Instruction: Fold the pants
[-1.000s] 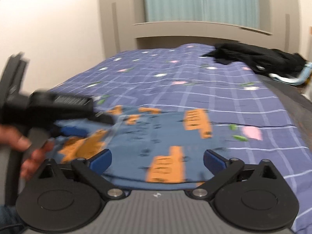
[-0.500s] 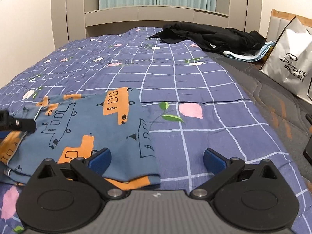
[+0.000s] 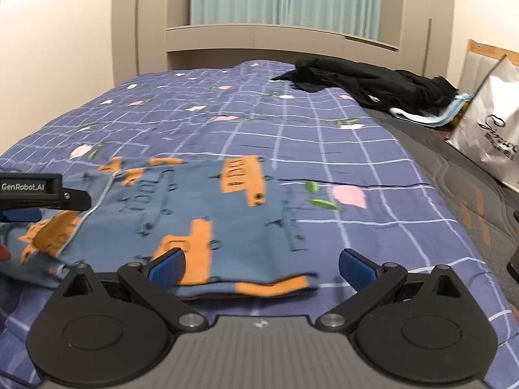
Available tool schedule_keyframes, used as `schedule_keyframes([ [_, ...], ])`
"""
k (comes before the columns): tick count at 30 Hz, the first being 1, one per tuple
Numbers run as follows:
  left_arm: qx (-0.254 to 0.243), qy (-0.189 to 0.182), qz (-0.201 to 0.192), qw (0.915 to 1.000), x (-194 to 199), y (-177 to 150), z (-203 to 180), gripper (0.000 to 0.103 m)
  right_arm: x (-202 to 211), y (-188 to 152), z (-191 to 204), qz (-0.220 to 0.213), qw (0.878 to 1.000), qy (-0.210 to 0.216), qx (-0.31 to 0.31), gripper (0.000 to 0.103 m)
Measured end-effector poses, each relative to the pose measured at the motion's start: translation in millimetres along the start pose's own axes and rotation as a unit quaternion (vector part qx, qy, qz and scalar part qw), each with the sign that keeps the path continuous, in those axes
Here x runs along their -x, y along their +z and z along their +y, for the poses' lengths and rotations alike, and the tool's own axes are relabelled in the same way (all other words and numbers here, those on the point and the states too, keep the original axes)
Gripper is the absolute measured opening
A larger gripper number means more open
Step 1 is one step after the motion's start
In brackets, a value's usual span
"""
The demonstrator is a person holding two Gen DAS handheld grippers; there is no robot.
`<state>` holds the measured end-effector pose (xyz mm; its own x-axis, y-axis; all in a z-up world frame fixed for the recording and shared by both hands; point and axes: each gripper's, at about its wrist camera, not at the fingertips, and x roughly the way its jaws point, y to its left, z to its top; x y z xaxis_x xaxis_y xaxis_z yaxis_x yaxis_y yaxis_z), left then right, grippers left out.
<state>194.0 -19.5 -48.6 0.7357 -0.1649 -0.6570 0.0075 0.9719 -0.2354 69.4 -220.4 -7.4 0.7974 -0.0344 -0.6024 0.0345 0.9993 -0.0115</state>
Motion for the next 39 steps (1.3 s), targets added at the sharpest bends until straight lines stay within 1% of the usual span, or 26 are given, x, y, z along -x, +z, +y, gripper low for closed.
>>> schedule_keyframes([
  [2,0.006,0.001,-0.004,1.0,12.7,-4.6,4.2,0.102,2.0,-1.3,6.6,-0.002,1.0,0.011,0.002,0.103],
  [5,0.029,-0.002,-0.019,0.9994,34.2,-10.8,13.0,0.102,6.5,-1.7,16.1,-0.01,1.0,0.02,0.008,0.103],
  [9,0.062,0.01,-0.031,0.9975,59.9,-20.8,29.7,0.102,11.2,0.3,29.2,-0.018,0.999,0.039,0.02,0.103],
  [12,0.082,0.033,-0.039,0.9953,72.5,-25.7,43.2,0.102,12.7,1.1,40.1,-0.025,0.998,0.049,0.029,0.103],
  [15,0.099,0.061,-0.06,0.9914,82.1,-28.4,59.0,0.102,12.6,0.4,51.3,-0.031,0.997,0.059,0.029,0.103],
  [18,0.119,0.086,-0.074,0.9864,83.5,-27.8,77.0,0.102,9.9,-4.0,60.2,-0.027,0.997,0.065,0.032,0.103],
  [20,0.138,0.099,-0.076,0.9826,80.9,-26.2,91.1,0.102,6.1,-8.6,64.9,-0.02,0.997,0.063,0.037,0.103],
  [22,0.157,0.111,-0.075,0.9784,76.6,-23.9,105.4,0.102,4.8,-14.3,66.1,-0.024,0.998,0.058,0.031,0.103],
  [26,0.184,0.104,-0.072,0.9748,67.3,-20.5,126.5,0.102,4.3,-22.6,65.6,-0.034,0.998,0.054,0.018,0.103],
  [31,0.178,0.094,-0.088,0.9755,60.0,-17.1,134.9,0.102,5.3,-25.8,68.1,-0.043,0.998,0.046,0.025,0.103],
  [39,0.172,0.087,-0.089,0.9771,56.1,-15.7,137.8,0.102,4.9,-29.4,68.7,-0.055,0.997,0.041,0.024,0.103],
])
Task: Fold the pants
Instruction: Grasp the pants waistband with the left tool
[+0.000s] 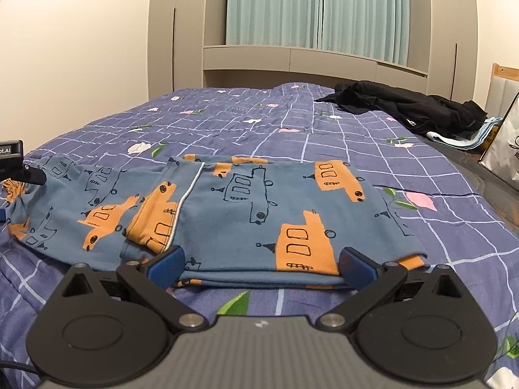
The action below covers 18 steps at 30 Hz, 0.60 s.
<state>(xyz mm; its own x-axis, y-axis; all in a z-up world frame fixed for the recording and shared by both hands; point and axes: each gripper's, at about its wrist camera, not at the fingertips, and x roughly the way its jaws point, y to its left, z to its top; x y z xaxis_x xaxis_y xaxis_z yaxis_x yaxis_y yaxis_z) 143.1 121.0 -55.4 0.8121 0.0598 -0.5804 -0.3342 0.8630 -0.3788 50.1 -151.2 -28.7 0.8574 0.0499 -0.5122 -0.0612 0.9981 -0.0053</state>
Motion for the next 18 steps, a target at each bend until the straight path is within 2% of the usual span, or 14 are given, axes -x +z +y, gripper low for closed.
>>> schedule_keyframes([
  [9,0.005,-0.004,0.005,1.0,1.1,1.2,2.6,0.102,-0.2,-1.5,-3.0,-0.002,1.0,0.007,-0.008,0.103],
  [18,0.027,-0.007,0.026,0.9993,1.4,9.9,5.2,0.102,-0.8,-3.1,-3.5,-0.006,1.0,0.009,-0.013,0.103],
])
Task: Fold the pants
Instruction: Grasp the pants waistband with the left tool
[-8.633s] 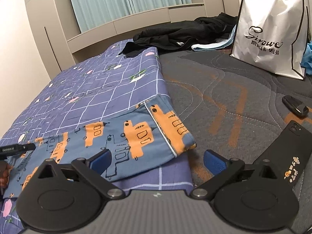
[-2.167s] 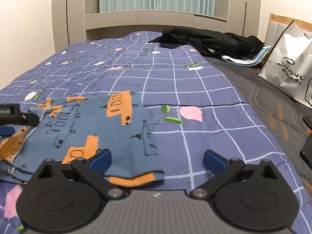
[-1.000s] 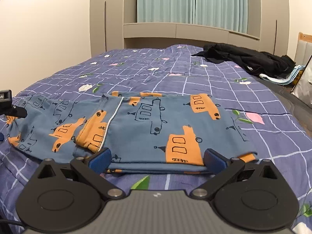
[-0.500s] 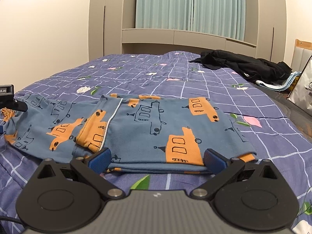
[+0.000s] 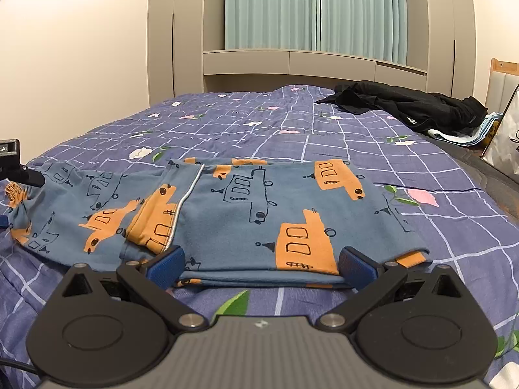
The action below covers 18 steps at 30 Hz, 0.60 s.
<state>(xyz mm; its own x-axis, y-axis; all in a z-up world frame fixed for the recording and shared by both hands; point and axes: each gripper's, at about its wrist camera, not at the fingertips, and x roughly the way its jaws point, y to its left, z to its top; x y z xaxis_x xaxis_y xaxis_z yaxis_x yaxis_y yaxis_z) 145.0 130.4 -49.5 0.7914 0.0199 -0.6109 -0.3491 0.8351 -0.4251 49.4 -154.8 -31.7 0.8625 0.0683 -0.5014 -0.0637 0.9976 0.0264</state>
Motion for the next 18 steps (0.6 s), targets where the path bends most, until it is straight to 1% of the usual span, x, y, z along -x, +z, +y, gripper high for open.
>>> schedule_keyframes([
  [12,0.007,0.015,0.027,0.9995,-6.8,9.6,-4.2,0.102,-1.8,-0.6,-2.6,0.001,1.0,0.009,-0.013,0.103],
  [14,0.02,0.01,0.019,0.9996,-6.0,11.3,-2.1,0.098,-1.6,-1.2,-3.1,0.0,1.0,0.011,-0.014,0.103],
  [16,0.033,0.011,0.01,0.9994,-4.0,11.6,1.1,0.086,-1.6,-1.5,-3.1,-0.001,1.0,0.011,-0.015,0.103],
  [17,0.037,0.014,0.007,0.9992,-3.3,11.8,2.8,0.082,-1.8,-1.4,-3.1,-0.001,1.0,0.011,-0.015,0.103],
  [18,0.042,0.017,0.004,0.999,-2.9,11.9,4.5,0.075,-2.1,-1.4,-3.3,-0.001,1.0,0.012,-0.016,0.103],
])
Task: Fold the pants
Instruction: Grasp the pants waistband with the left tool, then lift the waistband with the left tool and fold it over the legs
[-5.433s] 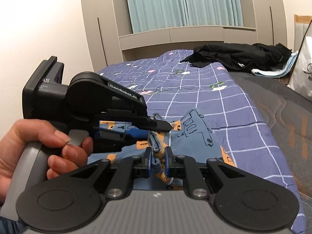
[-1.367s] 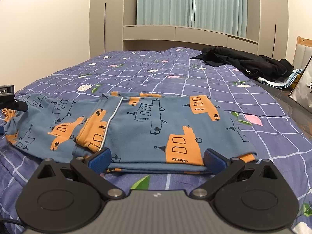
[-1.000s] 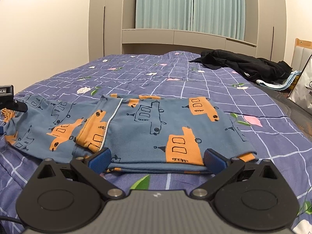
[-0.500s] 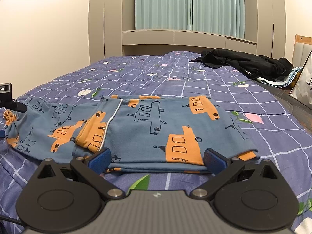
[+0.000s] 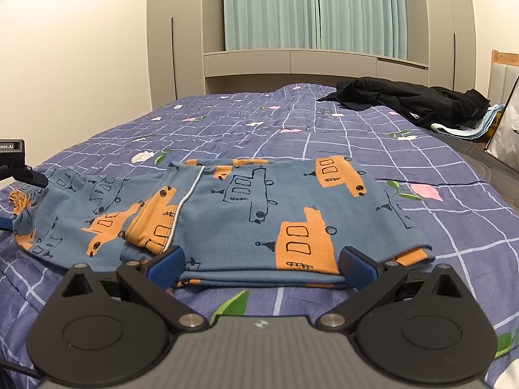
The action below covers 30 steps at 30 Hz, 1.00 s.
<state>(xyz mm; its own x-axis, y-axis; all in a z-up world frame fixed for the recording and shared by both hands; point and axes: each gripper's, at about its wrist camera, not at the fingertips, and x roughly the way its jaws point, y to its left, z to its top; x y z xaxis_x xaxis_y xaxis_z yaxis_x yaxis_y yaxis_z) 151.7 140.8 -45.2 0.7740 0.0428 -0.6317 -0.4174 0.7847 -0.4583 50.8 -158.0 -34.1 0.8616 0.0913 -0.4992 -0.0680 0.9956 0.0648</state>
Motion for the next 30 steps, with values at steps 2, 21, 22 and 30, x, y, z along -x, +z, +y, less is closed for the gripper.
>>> schedule_keyframes([
  [2,0.014,0.005,-0.005,0.9999,1.4,-0.2,4.4,0.066,0.2,-0.2,0.3,-0.001,1.0,0.0,0.0,0.103],
  [21,-0.107,-0.062,-0.051,0.991,40.7,20.2,-67.5,0.018,13.6,7.8,-9.3,-0.016,0.999,0.009,-0.035,0.103],
  [22,-0.121,-0.07,-0.057,0.9886,46.2,20.9,-77.7,0.018,15.8,9.3,-10.3,-0.018,0.999,0.008,-0.036,0.103],
  [30,-0.229,-0.141,-0.089,0.9589,87.4,4.7,-162.9,0.018,31.8,18.1,-16.3,-0.018,1.0,-0.012,-0.008,0.103],
])
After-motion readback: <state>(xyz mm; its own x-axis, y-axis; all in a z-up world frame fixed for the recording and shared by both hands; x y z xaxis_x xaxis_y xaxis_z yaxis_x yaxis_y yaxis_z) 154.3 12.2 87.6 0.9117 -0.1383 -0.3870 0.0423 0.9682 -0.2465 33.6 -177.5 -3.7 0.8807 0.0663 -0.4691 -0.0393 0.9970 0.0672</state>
